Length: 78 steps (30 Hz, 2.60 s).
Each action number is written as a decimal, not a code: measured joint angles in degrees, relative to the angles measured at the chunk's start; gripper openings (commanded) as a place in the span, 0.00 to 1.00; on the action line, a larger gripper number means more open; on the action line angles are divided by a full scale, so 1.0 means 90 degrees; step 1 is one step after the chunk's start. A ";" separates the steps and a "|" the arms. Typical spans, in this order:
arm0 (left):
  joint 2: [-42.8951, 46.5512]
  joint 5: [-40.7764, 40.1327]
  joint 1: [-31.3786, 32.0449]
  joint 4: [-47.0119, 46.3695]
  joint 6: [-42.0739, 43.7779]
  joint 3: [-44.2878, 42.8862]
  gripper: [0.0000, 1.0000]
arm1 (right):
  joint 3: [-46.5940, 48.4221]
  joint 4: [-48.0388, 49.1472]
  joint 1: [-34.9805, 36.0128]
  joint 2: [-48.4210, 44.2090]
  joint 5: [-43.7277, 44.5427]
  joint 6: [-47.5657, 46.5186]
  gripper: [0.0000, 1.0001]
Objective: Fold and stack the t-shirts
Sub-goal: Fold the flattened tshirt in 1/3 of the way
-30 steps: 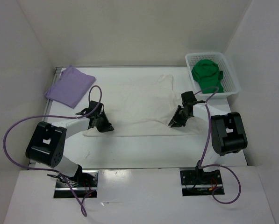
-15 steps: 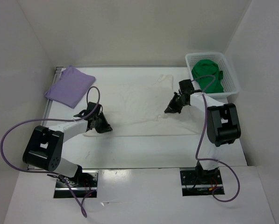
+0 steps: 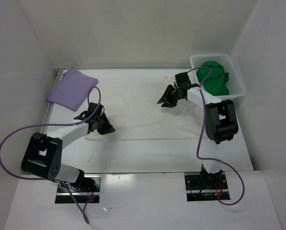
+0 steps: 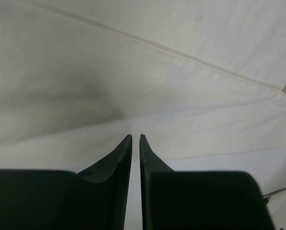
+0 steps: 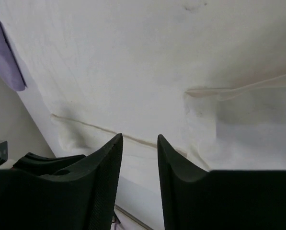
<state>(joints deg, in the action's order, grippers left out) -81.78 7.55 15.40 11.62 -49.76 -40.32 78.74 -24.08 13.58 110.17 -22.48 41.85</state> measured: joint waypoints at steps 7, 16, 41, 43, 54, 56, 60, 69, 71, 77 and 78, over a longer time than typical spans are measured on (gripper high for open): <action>0.0228 -0.0034 0.0019 0.0044 0.0007 -0.0260 0.18 | -0.0214 -0.0029 0.0007 -0.0253 0.0209 -0.0204 0.07; -0.0721 0.0100 0.0597 -0.0078 0.0068 -0.1076 0.19 | -0.0641 -0.0073 0.0007 -0.0437 0.0877 -0.0403 0.02; -0.0680 0.0248 0.0889 -0.0243 0.0172 -0.0597 0.21 | 0.0245 -0.0185 0.0777 0.0488 0.1246 -0.0622 0.11; -0.0680 0.0240 0.0889 -0.0243 0.0182 -0.0597 0.21 | -0.0238 -0.0121 0.0777 0.0083 0.1319 -0.0607 0.07; -0.0976 0.0187 0.1134 0.0053 0.0403 -0.1025 0.21 | -0.2781 -0.0092 0.0777 -0.1644 0.1474 -0.0294 0.03; -0.1224 0.0267 0.1168 0.0017 0.0491 -0.1107 0.21 | -0.2934 -0.0117 0.0777 -0.1642 0.1508 -0.0250 0.03; -0.1617 0.0877 0.1100 -0.0219 0.0457 -0.0911 0.21 | -0.3099 0.0010 0.0767 -0.1676 0.1508 -0.0155 0.03; -0.1001 0.1452 0.1049 0.0304 0.0440 -0.0248 0.26 | -0.3750 0.0061 0.1209 -0.2217 0.1365 0.0257 0.03; -0.0843 0.1559 0.1042 0.0583 0.0493 -0.0109 0.28 | -0.3852 0.0017 0.1479 -0.2285 0.1214 0.0389 0.03; -0.0265 0.1486 0.0981 0.1571 0.0544 0.0032 0.30 | -0.3956 -0.0840 0.1651 -0.2730 0.0959 0.0529 0.26; -0.0165 0.1430 0.0920 0.1736 0.0561 -0.0092 0.30 | -0.3733 -0.1049 0.1583 -0.2725 0.0947 0.0427 0.27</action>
<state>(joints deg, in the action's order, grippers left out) -83.26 20.43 23.68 27.24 -44.71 -41.15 45.15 -33.52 27.83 85.65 -13.96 45.69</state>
